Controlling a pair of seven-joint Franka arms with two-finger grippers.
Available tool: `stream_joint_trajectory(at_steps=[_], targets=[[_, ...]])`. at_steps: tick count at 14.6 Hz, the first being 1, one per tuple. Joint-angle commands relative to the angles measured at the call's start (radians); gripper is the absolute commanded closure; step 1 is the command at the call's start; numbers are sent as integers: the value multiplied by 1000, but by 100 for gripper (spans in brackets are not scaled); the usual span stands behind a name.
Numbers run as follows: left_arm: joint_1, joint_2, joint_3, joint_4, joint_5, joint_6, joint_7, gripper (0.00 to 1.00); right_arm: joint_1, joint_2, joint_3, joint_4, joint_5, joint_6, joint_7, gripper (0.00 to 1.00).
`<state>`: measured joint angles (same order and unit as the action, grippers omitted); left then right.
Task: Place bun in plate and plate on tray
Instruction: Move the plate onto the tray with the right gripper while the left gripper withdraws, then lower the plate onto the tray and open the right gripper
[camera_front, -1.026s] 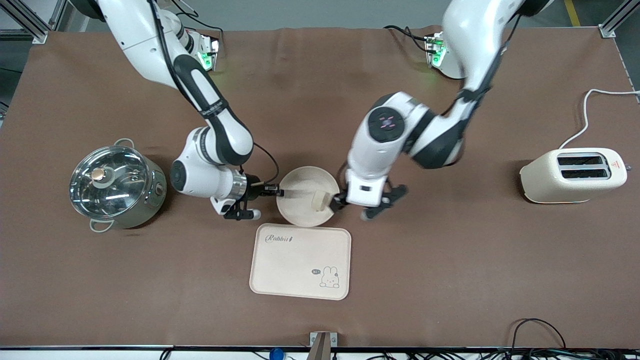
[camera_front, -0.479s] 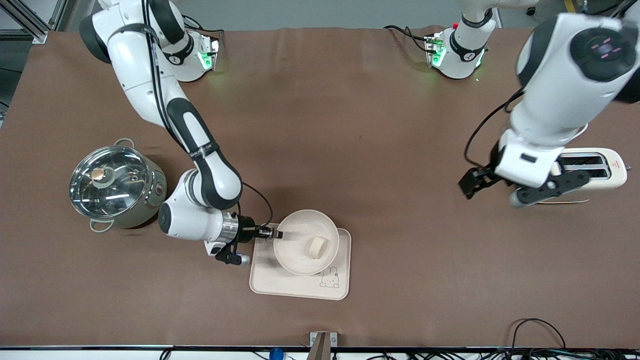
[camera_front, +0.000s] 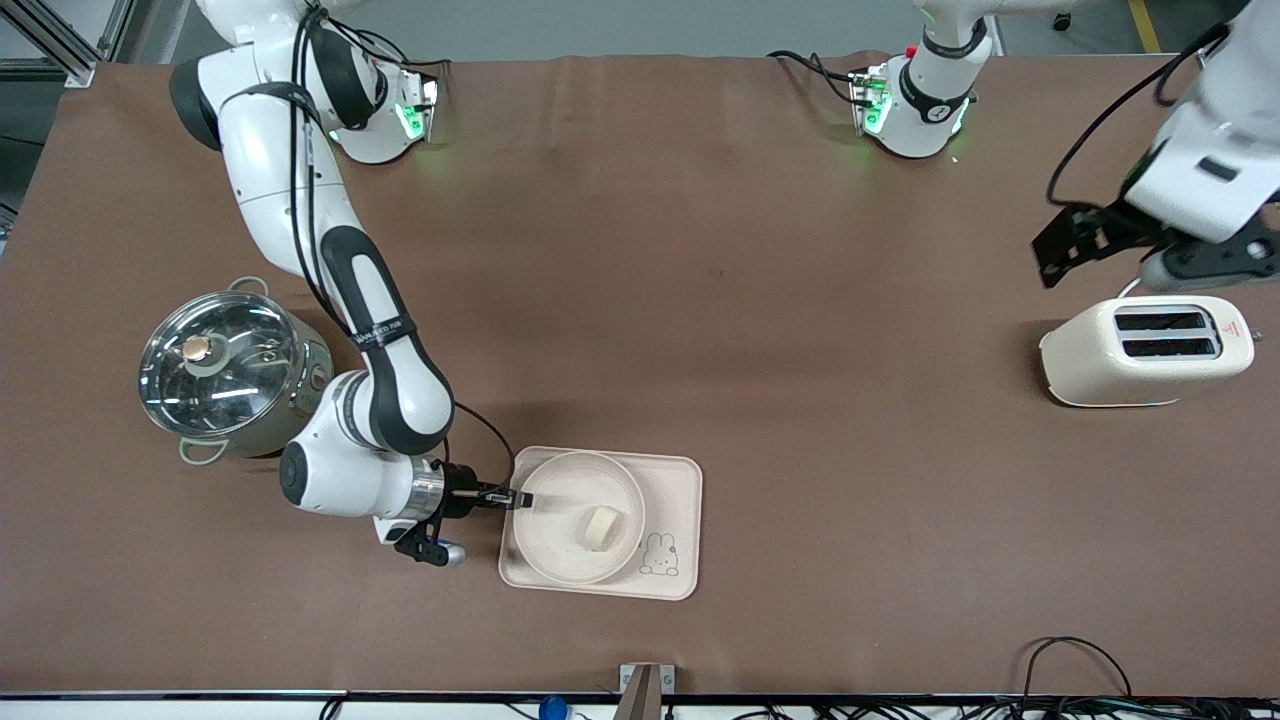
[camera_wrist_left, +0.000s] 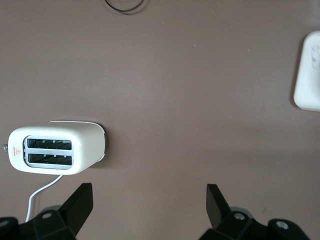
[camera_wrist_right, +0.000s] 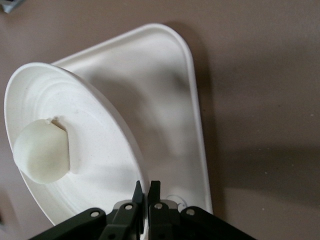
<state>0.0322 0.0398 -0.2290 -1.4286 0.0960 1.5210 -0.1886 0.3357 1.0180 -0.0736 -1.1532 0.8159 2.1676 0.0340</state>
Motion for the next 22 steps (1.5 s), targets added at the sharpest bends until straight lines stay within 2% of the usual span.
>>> stream_joint_trajectory(at_steps=[1,4,7,8,9,11,13,14,16,19,22], targets=[[29,-92,40,-88,-56,-19,116,0,8,37,1,52,-20,6,33,100],[34,-153,57,-156,-97,-57,121,0,13,43,1,53,-20,21,33,100],[35,-161,56,-168,-104,-73,124,0,20,57,3,55,-18,52,35,99],[35,-159,54,-168,-104,-73,123,0,28,56,3,53,-18,54,58,88],[35,-159,54,-167,-104,-71,124,0,31,54,1,55,-20,54,99,65],[35,-159,48,-159,-102,-70,124,0,32,33,5,47,-20,43,124,30],[34,-158,46,-158,-101,-62,123,0,35,-41,5,20,-21,-7,129,17],[32,-156,45,-158,-99,-59,123,0,32,-82,5,0,-23,-64,132,14],[34,-153,46,-156,-98,-58,123,0,34,-180,-3,-69,-43,-107,148,0],[35,-152,46,-155,-96,-58,123,0,34,-278,-14,-112,-142,-129,155,0],[37,-150,48,-155,-98,-58,123,0,34,-375,-25,-114,-329,-230,250,0]])
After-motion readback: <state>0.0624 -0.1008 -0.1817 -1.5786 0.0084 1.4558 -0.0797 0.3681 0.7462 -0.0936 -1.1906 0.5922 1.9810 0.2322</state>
